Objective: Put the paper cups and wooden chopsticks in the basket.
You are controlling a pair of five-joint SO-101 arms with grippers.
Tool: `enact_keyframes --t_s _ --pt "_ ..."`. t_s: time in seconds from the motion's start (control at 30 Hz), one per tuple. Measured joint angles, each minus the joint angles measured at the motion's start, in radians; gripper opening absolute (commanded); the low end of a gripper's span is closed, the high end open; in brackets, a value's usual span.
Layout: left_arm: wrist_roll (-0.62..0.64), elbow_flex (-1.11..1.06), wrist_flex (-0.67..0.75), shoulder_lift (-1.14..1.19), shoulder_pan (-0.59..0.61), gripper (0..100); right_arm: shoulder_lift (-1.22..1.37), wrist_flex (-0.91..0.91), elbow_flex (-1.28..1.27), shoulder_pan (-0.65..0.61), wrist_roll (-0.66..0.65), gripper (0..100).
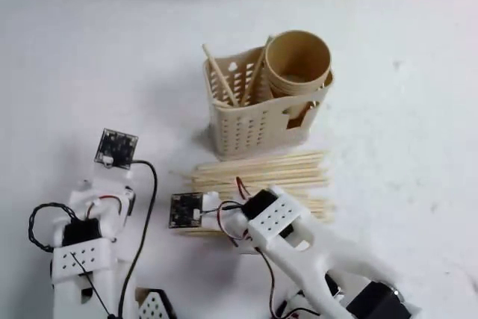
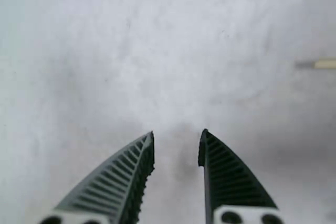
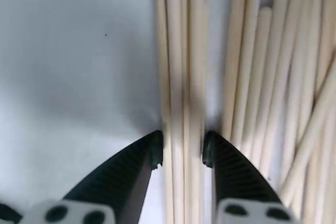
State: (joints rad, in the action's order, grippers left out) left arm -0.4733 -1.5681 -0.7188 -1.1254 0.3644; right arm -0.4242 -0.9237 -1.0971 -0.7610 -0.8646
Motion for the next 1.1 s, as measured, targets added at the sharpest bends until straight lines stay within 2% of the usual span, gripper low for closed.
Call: enact_keyframes --t_s 0.13,0.3,0.53,0.9,1.1 --pt "0.0 0.0 0.0 0.0 0.0 15 0.0 0.018 0.0 0.011 0.0 1.5" --pt "0.0 0.0 0.0 0.0 0.0 15 -0.002 0.021 0.003 0.017 0.0 1.6" --pt "0.0 0.0 0.0 0.0 0.0 15 0.0 -0.023 0.083 0.109 -0.006 1.6" --pt "0.0 0.0 0.0 0.0 0.0 15 0.003 -0.155 0.275 0.115 -0.006 1.6" --pt "0.0 0.0 0.0 0.0 0.0 15 -0.005 -0.167 0.368 0.114 0.023 1.6"
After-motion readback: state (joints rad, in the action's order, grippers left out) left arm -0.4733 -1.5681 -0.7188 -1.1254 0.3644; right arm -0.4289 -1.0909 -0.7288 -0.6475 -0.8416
